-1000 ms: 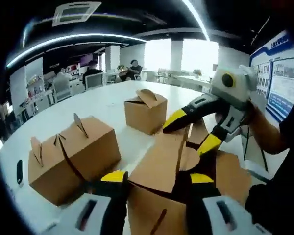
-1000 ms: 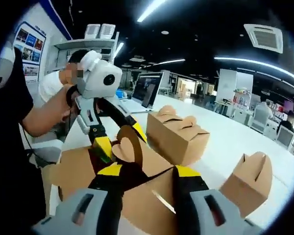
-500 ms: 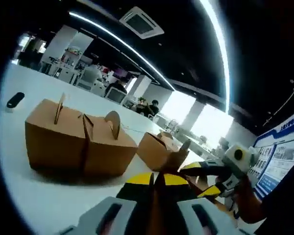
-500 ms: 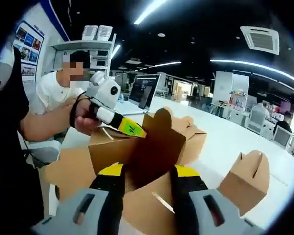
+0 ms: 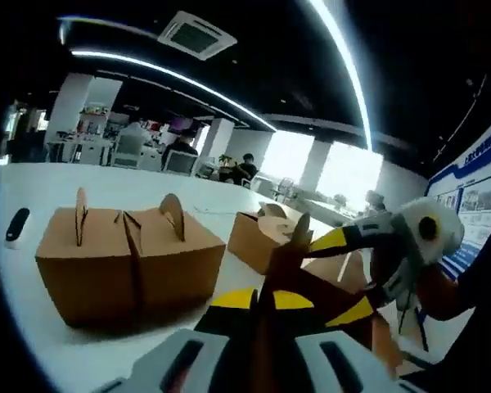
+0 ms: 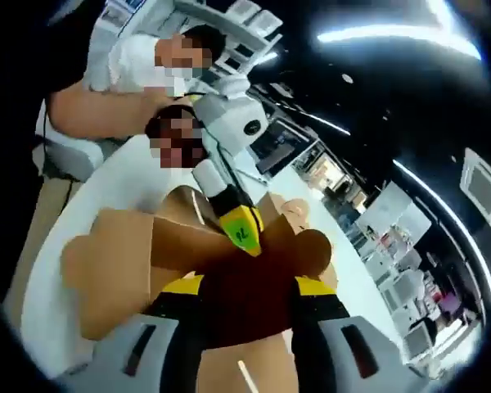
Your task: Pick up one paper box from the group, open the paper box, and remove the item inside
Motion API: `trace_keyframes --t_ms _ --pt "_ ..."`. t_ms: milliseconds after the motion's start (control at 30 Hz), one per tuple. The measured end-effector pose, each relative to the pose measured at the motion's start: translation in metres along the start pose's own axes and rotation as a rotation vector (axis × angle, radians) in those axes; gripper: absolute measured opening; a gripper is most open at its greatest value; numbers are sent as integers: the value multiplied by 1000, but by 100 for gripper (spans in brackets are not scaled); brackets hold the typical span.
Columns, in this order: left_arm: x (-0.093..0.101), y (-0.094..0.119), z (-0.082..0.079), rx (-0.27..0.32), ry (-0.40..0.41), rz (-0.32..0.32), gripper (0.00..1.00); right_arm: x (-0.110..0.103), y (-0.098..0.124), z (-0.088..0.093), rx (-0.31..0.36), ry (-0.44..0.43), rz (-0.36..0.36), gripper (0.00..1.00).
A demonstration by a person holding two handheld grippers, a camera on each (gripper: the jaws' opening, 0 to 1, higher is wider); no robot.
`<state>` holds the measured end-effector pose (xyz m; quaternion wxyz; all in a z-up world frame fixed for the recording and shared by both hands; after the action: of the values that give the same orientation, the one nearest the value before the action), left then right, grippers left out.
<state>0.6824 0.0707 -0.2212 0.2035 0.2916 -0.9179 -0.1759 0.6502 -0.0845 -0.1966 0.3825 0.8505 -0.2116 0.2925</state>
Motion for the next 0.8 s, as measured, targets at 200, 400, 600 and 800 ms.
trace_keyframes --t_ms 200,400,600,800 --pt "-1 2 -2 -66 -88 91 10 6 -4 -1 30 28 5 41" --pt "-3 1 -4 -86 -189 170 11 10 -6 3 54 -47 -17 40" --pt "-6 -1 -8 -137 -288 323 14 12 -7 1 69 -53 -13 46" --pt "-11 -7 -11 -156 -296 411 16 13 -11 6 49 -46 -18 47"
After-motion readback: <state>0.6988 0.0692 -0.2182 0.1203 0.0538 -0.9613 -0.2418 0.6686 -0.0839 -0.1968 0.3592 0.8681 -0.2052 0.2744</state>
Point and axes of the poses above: the point that each gripper's makers call its tool centre point, and the gripper's own axes: y roughly backward along the fingers, x roughly to its right, z roughly out of its underside, the point moved 8 cm from there along y, roughly backward along the fingers, and after that the axes turned 13 degrees about -x, right-handed, at the moved point
